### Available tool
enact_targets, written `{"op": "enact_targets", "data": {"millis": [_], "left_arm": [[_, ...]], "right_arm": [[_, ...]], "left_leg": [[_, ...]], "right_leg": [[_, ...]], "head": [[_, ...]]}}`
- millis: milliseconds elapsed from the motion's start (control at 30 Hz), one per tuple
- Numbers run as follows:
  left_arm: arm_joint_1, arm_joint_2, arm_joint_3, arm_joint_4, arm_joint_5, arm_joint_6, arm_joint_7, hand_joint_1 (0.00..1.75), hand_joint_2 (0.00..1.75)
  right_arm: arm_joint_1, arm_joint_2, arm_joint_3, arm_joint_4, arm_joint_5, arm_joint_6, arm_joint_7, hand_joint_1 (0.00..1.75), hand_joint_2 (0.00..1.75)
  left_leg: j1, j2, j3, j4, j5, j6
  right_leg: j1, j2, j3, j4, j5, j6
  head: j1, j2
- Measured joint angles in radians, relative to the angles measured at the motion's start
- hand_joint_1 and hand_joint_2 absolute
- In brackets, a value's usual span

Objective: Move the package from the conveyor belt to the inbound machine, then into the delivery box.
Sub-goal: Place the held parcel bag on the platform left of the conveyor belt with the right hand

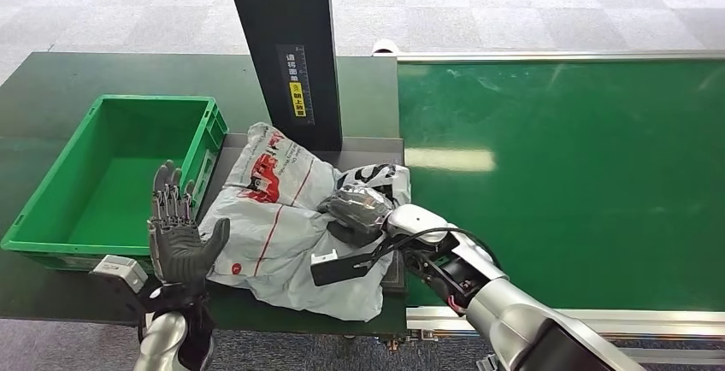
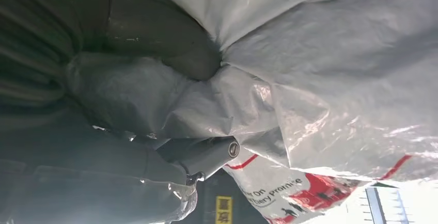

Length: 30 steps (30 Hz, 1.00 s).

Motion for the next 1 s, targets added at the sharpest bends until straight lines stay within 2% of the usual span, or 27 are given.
{"op": "enact_targets", "data": {"millis": [233,267,367,400,533,567,700,900,1000], "left_arm": [[-0.069,-0.001,-0.055,0.084,0.008,-0.026,-0.01,0.0,1.75],[-0.078,-0.001,-0.062,0.097,0.01,-0.029,-0.011,0.0,1.75],[-0.105,-0.001,-0.083,0.132,0.017,-0.037,-0.016,0.0,1.75],[-0.113,-0.001,-0.089,0.142,0.019,-0.04,-0.018,0.0,1.75],[-0.125,-0.001,-0.097,0.157,0.021,-0.041,-0.02,0.0,1.75],[-0.126,-0.001,-0.098,0.158,0.021,-0.041,-0.02,0.0,1.75],[-0.156,-0.001,-0.118,0.196,0.028,-0.047,-0.022,0.0,1.75],[-0.164,-0.001,-0.119,0.204,0.032,-0.042,-0.022,0.0,1.75],[-0.159,0.0,-0.118,0.202,0.031,-0.035,-0.019,0.0,1.75]], "right_arm": [[0.007,0.119,-0.007,0.126,-0.001,0.066,0.018,1.75,1.75],[0.009,0.128,-0.011,0.139,-0.002,0.062,0.023,1.65,1.75],[0.013,0.142,-0.034,0.169,-0.025,0.051,0.031,1.0,1.75],[0.014,0.143,-0.045,0.175,-0.039,0.054,0.03,0.87,1.75],[0.017,0.145,-0.064,0.184,-0.063,0.064,0.028,0.52,1.75],[0.017,0.145,-0.065,0.184,-0.063,0.064,0.028,0.52,1.75],[0.022,0.145,-0.134,0.202,-0.104,0.068,0.038,0.0,1.75],[0.021,0.131,-0.21,0.206,-0.143,-0.03,0.068,0.0,1.75],[0.026,0.122,-0.259,0.202,-0.2,-0.079,0.042,0.0,1.75]], "left_leg": [[0.0,0.0,0.0,0.0,0.0,0.0],[0.0,0.0,0.0,0.0,0.0,0.0],[0.0,0.0,0.0,0.0,0.0,0.0],[0.0,0.0,0.0,0.0,0.0,0.0],[0.0,0.0,0.0,0.0,0.0,0.0],[0.0,0.0,0.0,0.0,0.0,0.0],[0.0,0.001,0.001,0.0,0.0,0.0],[0.0,0.001,0.001,0.0,0.0,0.0],[0.0,0.001,0.001,0.0,0.0,0.0]], "right_leg": [[0.0,0.0,0.0,0.0,0.0,0.0],[0.0,0.0,0.0,0.0,0.0,0.0],[0.0,0.0,0.0,0.0,0.0,0.0],[0.0,0.0,0.0,0.0,0.0,0.0],[0.0,0.0,0.0,0.0,0.0,0.0],[0.0,0.0,0.0,0.0,0.0,0.0],[0.0,0.001,0.0,0.0,0.0,0.0],[0.0,0.001,0.0,0.0,0.0,0.0],[0.0,0.0,0.0,0.0,0.0,0.0]], "head": [[0.0,0.0],[0.0,0.0],[0.0,0.0],[0.0,0.0],[0.0,0.0],[0.0,0.0],[0.0,0.0],[0.0,0.0],[0.0,0.0]]}}
